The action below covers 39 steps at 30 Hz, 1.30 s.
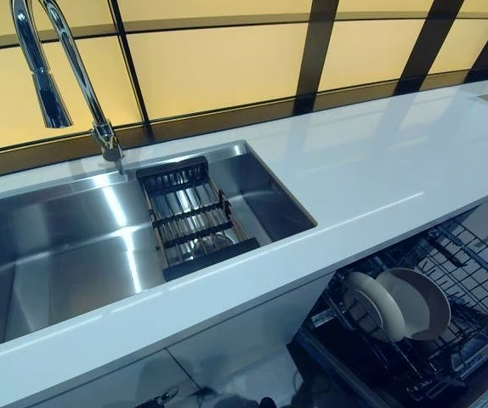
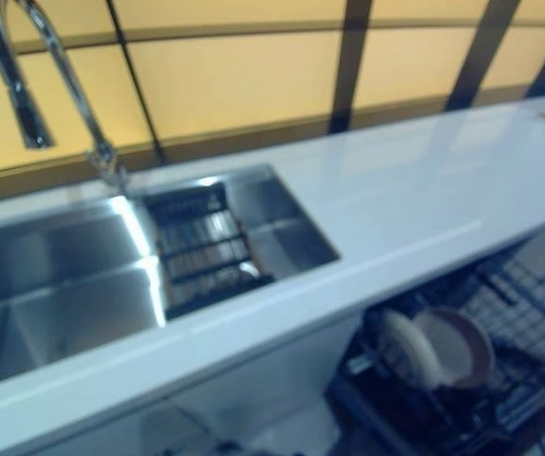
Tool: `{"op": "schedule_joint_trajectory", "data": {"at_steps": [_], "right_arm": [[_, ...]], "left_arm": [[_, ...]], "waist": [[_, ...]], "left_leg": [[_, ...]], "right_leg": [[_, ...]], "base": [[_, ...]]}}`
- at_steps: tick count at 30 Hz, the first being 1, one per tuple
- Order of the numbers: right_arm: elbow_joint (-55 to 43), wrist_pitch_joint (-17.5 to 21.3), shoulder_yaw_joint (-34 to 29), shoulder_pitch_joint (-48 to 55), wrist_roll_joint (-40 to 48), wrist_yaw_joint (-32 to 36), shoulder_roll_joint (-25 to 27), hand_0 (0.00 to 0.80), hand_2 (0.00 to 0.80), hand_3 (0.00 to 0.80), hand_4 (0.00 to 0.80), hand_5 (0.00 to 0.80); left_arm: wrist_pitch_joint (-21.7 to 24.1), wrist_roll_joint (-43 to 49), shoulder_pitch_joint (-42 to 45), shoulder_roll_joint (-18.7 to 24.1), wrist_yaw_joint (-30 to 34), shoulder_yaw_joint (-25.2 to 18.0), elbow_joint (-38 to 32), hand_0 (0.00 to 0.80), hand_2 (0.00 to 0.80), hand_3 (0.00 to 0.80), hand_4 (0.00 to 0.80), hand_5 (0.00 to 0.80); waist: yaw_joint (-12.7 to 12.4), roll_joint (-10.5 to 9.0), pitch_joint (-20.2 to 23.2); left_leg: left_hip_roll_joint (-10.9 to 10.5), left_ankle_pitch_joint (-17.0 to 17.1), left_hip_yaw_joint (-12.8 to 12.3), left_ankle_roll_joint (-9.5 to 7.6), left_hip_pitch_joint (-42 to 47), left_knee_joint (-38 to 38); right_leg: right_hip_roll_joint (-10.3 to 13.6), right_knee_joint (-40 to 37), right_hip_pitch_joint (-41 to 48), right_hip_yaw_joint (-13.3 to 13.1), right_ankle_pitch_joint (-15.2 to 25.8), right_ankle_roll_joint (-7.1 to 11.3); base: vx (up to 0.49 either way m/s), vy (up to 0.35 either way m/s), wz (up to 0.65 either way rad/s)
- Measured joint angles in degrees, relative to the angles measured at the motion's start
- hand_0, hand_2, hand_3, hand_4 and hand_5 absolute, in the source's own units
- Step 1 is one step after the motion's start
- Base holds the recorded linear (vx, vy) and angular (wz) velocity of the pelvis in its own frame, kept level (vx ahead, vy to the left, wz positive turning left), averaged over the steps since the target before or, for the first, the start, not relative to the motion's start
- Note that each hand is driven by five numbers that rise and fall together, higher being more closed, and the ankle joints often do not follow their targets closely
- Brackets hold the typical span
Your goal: Take plates into dishwasher
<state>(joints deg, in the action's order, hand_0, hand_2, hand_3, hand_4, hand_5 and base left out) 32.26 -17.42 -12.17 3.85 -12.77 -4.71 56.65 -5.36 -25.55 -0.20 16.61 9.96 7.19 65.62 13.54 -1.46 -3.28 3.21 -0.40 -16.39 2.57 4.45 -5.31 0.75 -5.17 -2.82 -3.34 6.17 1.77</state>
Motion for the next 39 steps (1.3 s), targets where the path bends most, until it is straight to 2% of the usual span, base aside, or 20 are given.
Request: {"op": "schedule_joint_trajectory", "data": {"at_steps": [10, 14, 16, 17, 18, 19, 21, 23, 25, 26, 27, 28, 29, 31, 32, 33, 34, 36, 37, 39], "right_arm": [[2.4, -0.5, -3.8, 4.6, 1.1, 0.7, 1.1, 0.000, 0.000, 0.000, 0.000, 0.000], [3.0, 0.2, -4.1, 6.6, 1.7, 0.7, 1.1, 0.000, 0.000, 0.000, 0.000, 0.000], [2.7, 0.8, -4.1, 6.5, 1.7, 1.1, 1.1, 0.000, 0.000, 0.000, 0.000, 0.000], [2.8, 0.8, -4.1, 6.4, 1.7, 1.3, 1.0, 0.000, 0.000, 0.000, 0.000, 0.000], [2.8, 0.8, -4.1, 6.0, 1.7, 1.5, 0.6, 0.000, 0.000, 0.000, 0.000, 0.000], [3.1, 0.7, -4.2, 5.5, 1.7, 1.6, -0.4, 0.000, 0.000, 0.000, 0.000, 0.000], [5.5, 0.1, -4.2, 5.8, 1.7, 1.7, -1.8, 0.000, 0.000, 0.000, 0.000, 0.000], [6.1, -0.3, -4.1, 5.9, 1.7, 1.6, -2.5, 0.000, 0.000, 0.000, 0.000, 0.000], [6.4, -0.4, -4.1, 5.3, 1.8, 1.1, -2.7, 0.000, 0.000, 0.000, 0.000, 0.000], [7.1, -0.5, -3.3, 4.1, 1.9, 0.4, -2.8, 0.000, 0.000, 0.000, 0.000, 0.000], [7.4, -0.7, -2.1, 3.1, 2.3, 0.1, -3.1, 0.000, 0.000, 0.000, 0.000, 0.000], [7.8, -0.8, -0.3, 1.1, 2.5, -0.4, -4.3, 0.000, 0.000, 0.000, 0.000, 0.000], [8.6, -0.9, 0.5, -0.6, 2.7, -0.9, -5.0, 0.000, 0.000, 0.000, 0.000, 0.000], [10.6, -0.8, 2.8, -5.2, 3.9, -1.2, -6.5, 0.000, 0.000, 0.000, 0.000, 0.000], [10.8, -0.8, 3.2, -5.5, 4.1, -1.2, -6.5, 0.000, 0.000, 0.000, 0.000, 0.000], [11.7, -0.6, 3.8, -5.7, 4.6, -1.4, -6.8, 0.000, 0.000, 0.000, 0.000, 0.000], [12.9, -0.5, 3.9, -5.3, 5.2, -1.4, -7.5, 0.000, 0.000, 0.000, 0.000, 0.000], [14.6, -0.4, 3.9, -4.0, 5.6, -1.4, -8.5, 0.000, 0.000, 0.000, 0.000, 0.000], [17.6, -0.1, 3.9, -3.8, 5.6, -1.5, -8.8, 0.000, 0.000, 0.000, 0.000, 0.000], [22.7, 0.0, 4.1, -3.8, 5.7, -1.4, -9.7, 0.000, 0.000, 0.000, 0.000, 0.000]], "left_arm": [[0.2, -0.2, 0.2, -0.6, -0.5, 0.1, 1.4, 0.000, 0.000, 0.000, 0.000, 0.000], [-0.5, 0.1, 0.1, -0.3, -1.1, 0.7, 1.4, 0.000, 0.000, 0.000, 0.000, 0.000], [-1.6, 0.1, -0.2, 0.0, -1.7, 0.5, 1.5, 0.000, 0.000, 0.000, 0.000, 0.000], [-2.0, 0.1, -0.6, 0.2, -2.2, 0.3, 1.5, 0.000, 0.000, 0.000, 0.000, 0.000], [-2.4, 0.1, -1.3, 0.5, -2.4, -0.2, 1.6, 0.000, 0.000, 0.000, 0.000, 0.000], [-2.6, 0.1, -1.5, 1.1, -2.6, -0.6, 2.0, 0.000, 0.000, 0.000, 0.000, 0.000], [-2.8, 0.0, -2.5, 1.8, -2.8, -1.7, 3.1, 0.000, 0.000, 0.000, 0.000, 0.000], [-2.9, -0.1, -2.9, 2.7, -2.8, -1.7, 3.5, 0.000, 0.000, 0.000, 0.000, 0.000], [-3.3, 0.0, -2.2, 4.0, -2.6, -1.7, 4.2, 0.000, 0.000, 0.000, 0.000, 0.000], [-3.4, 0.0, -2.3, 4.6, -2.6, -1.7, 4.7, 0.000, 0.000, 0.000, 0.000, 0.000], [-3.4, 0.0, -2.5, 5.3, -2.6, -1.7, 4.7, 0.000, 0.000, 0.000, 0.000, 0.000], [-3.5, -0.1, -3.2, 6.5, -2.6, -1.6, 4.8, 0.000, 0.000, 0.000, 0.000, 0.000], [-3.7, -0.1, -4.2, 7.0, -2.6, -1.7, 4.8, 0.000, 0.000, 0.000, 0.000, 0.000], [-4.1, -0.3, -5.8, 6.7, -2.8, -1.7, 4.8, 0.000, 0.000, 0.000, 0.000, 0.000], [-4.1, -0.8, -6.3, 6.4, -3.0, -1.7, 4.9, 0.000, 0.000, 0.000, 0.000, 0.000], [-4.1, -2.9, -7.7, 5.7, -3.7, -1.6, 5.2, 0.000, 0.000, 0.000, 0.000, 0.000], [-4.0, -3.6, -8.1, 5.3, -3.9, -1.7, 5.3, 0.000, 0.000, 0.000, 0.000, 0.000], [-4.0, -4.6, -8.2, 5.2, -4.2, -1.7, 5.4, 0.000, 0.000, 0.000, 0.000, 0.000], [-3.9, -4.7, -8.1, 5.0, -4.3, -1.7, 5.6, 0.000, 0.000, 0.000, 0.000, 0.000], [-3.6, -4.8, -7.8, 5.0, -4.6, -1.8, 5.8, 0.000, 0.000, 0.000, 0.000, 0.000]], "waist": [[0.1, -0.62, 1.5], [1.2, -1.01, 1.4], [1.2, -1.49, 1.1], [1.2, -1.64, 1.0], [1.1, -1.51, 0.8], [1.3, -1.09, 0.6], [1.0, -0.01, 0.5], [0.0, 0.49, 0.4], [-2.1, -0.96, 0.8], [-2.8, -1.63, 1.0], [-3.6, -2.45, 1.2], [-4.4, -3.67, 1.2], [-5.2, -4.03, 0.5], [-7.0, -2.77, -0.7], [-7.1, -2.68, -0.8], [-6.8, -1.58, -1.4], [-6.9, -1.12, -1.5], [-6.5, -1.08, -1.6], [-6.6, -0.95, -1.6], [-6.8, -1.64, -2.1]], "left_leg": [[-0.4, -0.1, -0.3, 0.05, 0.9, 0.0], [-0.9, -0.3, -1.2, -0.27, 1.5, 0.1], [-1.3, -0.7, -3.0, -0.73, 1.9, 0.0], [-1.0, -0.8, -3.4, -0.99, 1.9, 0.0], [-0.4, -0.6, -3.7, -1.58, 1.3, 0.0], [0.4, 0.0, -3.9, -2.20, 0.5, 0.0], [3.1, 1.2, -4.2, -2.63, -1.6, 0.1], [5.2, 1.5, -3.5, -2.42, -3.4, 1.4], [5.7, 2.0, -2.5, -2.15, -4.6, 2.9], [6.1, 2.4, -1.4, -1.16, -6.0, 4.4], [6.3, 2.2, -1.0, -0.80, -7.2, 5.8], [6.7, 2.4, 0.5, -0.04, -9.7, 8.3], [7.3, 2.0, 1.6, 0.49, -11.2, 10.7], [9.8, 1.3, 4.6, 1.11, -14.7, 15.3], [9.8, 1.1, 5.3, 1.35, -15.6, 16.3], [10.1, 0.4, 8.9, 2.26, -17.2, 17.9], [9.9, 0.2, 10.3, 2.52, -17.1, 17.8], [8.6, -0.6, 10.4, 2.59, -17.1, 18.2], [7.6, -0.5, 10.9, 2.84, -16.6, 17.9], [7.1, 0.0, 10.3, 2.61, -15.3, 15.7]], "right_leg": [[0.0, 0.3, 0.7, -0.2, 0.0, 0.01], [0.2, 0.3, 0.6, -1.3, 0.9, 0.38], [0.1, 0.4, 0.2, -2.5, 2.2, 1.88], [-0.1, 0.4, -0.4, -2.6, 3.4, 3.58], [-0.4, 0.3, -1.5, -2.6, 5.5, 6.59], [-0.6, 1.1, -2.6, -2.0, 6.8, 8.64], [-0.8, 13.1, -6.4, 1.0, 0.9, 5.55], [0.5, 21.7, -6.6, 1.9, -3.8, 5.85], [4.4, 20.2, -2.0, 2.0, -6.0, 6.44], [6.1, 18.7, -0.1, 2.1, -7.6, 6.82], [7.1, 15.7, 1.5, 2.2, -7.0, 7.05], [7.1, 11.3, 3.4, 2.0, -7.3, 7.30], [6.4, 9.9, 3.9, 3.0, -7.6, 7.04], [4.0, 7.7, 4.3, 4.6, -8.9, 5.36], [3.6, 7.6, 4.5, 4.9, -9.8, 4.48], [2.5, 8.4, 4.5, 6.1, -11.5, 3.22], [2.2, 9.5, 3.9, 6.4, -12.2, 2.59], [2.6, 11.5, 2.6, 6.9, -13.4, 1.69], [2.8, 11.7, 2.1, 6.6, -13.2, 2.00], [3.1, 11.4, 2.3, 6.0, -12.6, 2.42]], "base": [[-0.013, 0.165, -0.01], [-0.123, 0.145, -0.17], [-0.237, 0.015, -0.59], [-0.239, -0.057, -0.61], [-0.238, -0.081, -0.49], [-0.255, -0.117, -0.27], [-0.265, -0.169, -0.06], [-0.253, -0.187, -0.10], [-0.371, -0.309, -0.08], [-0.496, -0.458, -0.01], [-0.431, -0.438, 0.01], [-0.337, -0.357, -0.03], [-0.290, -0.304, -0.07], [-0.358, -0.320, -0.03], [-0.413, -0.285, 0.41], [-0.312, -0.156, 0.48], [-0.292, -0.135, 0.42], [-0.275, -0.138, 0.14], [-0.355, -0.234, -0.05], [-0.289, -0.250, -0.13]]}}
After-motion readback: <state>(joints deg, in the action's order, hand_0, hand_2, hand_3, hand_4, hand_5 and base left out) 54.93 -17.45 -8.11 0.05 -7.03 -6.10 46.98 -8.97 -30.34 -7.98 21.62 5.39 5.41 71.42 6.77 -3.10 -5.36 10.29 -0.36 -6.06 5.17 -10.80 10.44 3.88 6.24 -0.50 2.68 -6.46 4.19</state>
